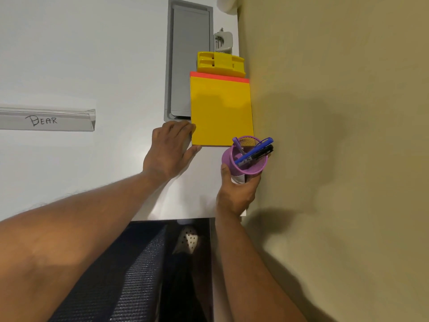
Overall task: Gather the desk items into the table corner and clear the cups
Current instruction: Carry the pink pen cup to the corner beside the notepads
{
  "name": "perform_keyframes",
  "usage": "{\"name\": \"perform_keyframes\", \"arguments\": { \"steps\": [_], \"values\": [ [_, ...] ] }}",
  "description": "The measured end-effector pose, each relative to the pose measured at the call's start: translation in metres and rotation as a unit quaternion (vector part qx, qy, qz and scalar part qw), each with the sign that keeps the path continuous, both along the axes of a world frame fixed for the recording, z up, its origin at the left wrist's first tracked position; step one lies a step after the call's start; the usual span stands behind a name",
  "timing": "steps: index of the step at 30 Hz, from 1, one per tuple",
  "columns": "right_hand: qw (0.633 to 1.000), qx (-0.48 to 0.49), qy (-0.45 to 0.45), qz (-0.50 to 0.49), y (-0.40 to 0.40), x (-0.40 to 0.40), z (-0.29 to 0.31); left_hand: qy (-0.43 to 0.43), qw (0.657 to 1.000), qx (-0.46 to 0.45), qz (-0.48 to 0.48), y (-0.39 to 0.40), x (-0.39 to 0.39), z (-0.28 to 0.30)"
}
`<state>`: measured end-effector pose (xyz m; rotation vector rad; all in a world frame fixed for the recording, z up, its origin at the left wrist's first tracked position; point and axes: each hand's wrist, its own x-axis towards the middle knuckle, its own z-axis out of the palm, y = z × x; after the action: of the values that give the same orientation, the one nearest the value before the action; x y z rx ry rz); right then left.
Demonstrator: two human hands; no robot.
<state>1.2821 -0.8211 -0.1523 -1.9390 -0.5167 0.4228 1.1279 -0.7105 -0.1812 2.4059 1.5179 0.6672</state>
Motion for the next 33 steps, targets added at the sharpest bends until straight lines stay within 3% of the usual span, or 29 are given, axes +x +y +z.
{"name": "perform_keyframes", "arguments": {
  "steps": [15,21,25,28,33],
  "values": [
    [0.999,-0.039,0.015,-0.002,0.0,0.0,0.003,0.035,0.999,-0.025,0.014,-0.001,0.002,0.008],
    [0.995,-0.09,0.042,0.016,-0.015,0.003,0.015,-0.033,0.997,-0.069,-0.004,-0.004,-0.001,0.023],
    [0.979,-0.188,0.074,0.031,-0.044,-0.003,0.041,-0.087,0.985,-0.148,-0.02,-0.002,-0.012,0.044],
    [0.96,-0.246,0.076,0.108,-0.064,-0.008,0.07,-0.032,0.99,-0.111,-0.074,-0.01,-0.028,0.071],
    [0.932,-0.181,0.031,0.314,-0.067,-0.047,0.127,0.061,0.985,-0.097,-0.132,-0.03,-0.064,0.139]
  ]
}}
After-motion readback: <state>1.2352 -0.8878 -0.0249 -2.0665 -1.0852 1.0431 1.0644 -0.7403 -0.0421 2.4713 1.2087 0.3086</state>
